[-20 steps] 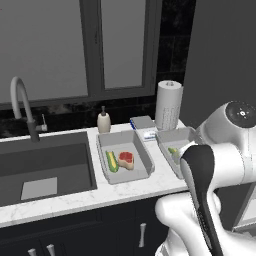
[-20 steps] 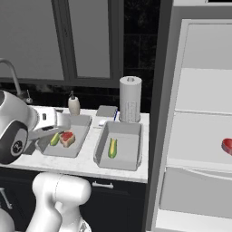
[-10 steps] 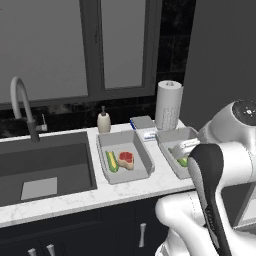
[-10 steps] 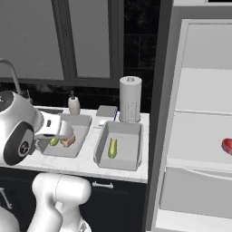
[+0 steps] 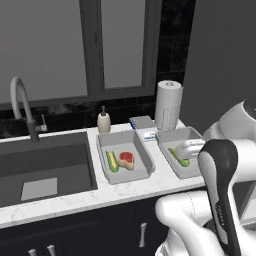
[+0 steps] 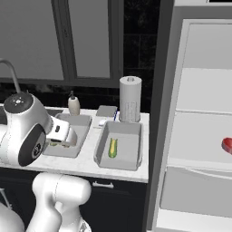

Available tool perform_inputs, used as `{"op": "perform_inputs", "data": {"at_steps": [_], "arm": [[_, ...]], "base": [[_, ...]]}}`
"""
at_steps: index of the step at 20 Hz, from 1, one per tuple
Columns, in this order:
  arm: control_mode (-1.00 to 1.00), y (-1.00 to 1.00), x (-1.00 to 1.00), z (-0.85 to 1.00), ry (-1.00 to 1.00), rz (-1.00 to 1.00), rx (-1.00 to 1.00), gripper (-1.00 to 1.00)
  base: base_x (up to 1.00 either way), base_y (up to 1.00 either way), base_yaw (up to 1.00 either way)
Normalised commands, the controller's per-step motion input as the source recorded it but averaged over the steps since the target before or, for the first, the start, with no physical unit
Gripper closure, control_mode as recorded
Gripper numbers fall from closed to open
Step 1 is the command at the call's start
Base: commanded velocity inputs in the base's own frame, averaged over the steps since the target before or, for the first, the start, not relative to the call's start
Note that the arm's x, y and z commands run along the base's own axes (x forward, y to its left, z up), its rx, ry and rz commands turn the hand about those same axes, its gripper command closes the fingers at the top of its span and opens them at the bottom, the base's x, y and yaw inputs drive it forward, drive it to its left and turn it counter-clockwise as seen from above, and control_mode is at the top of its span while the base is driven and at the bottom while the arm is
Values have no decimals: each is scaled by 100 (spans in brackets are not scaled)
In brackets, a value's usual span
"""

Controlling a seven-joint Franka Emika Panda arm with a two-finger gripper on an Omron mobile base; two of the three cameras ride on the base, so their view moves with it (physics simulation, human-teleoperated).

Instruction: Place one corn and one steak in each tupperware on the nearby counter, to pack two identical lunches.

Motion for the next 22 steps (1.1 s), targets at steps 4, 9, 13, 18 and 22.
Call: {"op": "perform_inputs", "data": {"at_steps": [4,9,13,18,22], "arm": [[100,0,0,0,0,0,0,-100],[100,0,0,0,0,0,0,-100],[100,0,0,0,0,0,0,-100],[100,0,0,0,0,0,0,-100],[100,0,0,0,0,0,0,-100]], "base": [[-67,19,-19],[-100,-54,-19],[-65,-99,-13],[-2,-100,-4],[13,-89,0]]}}
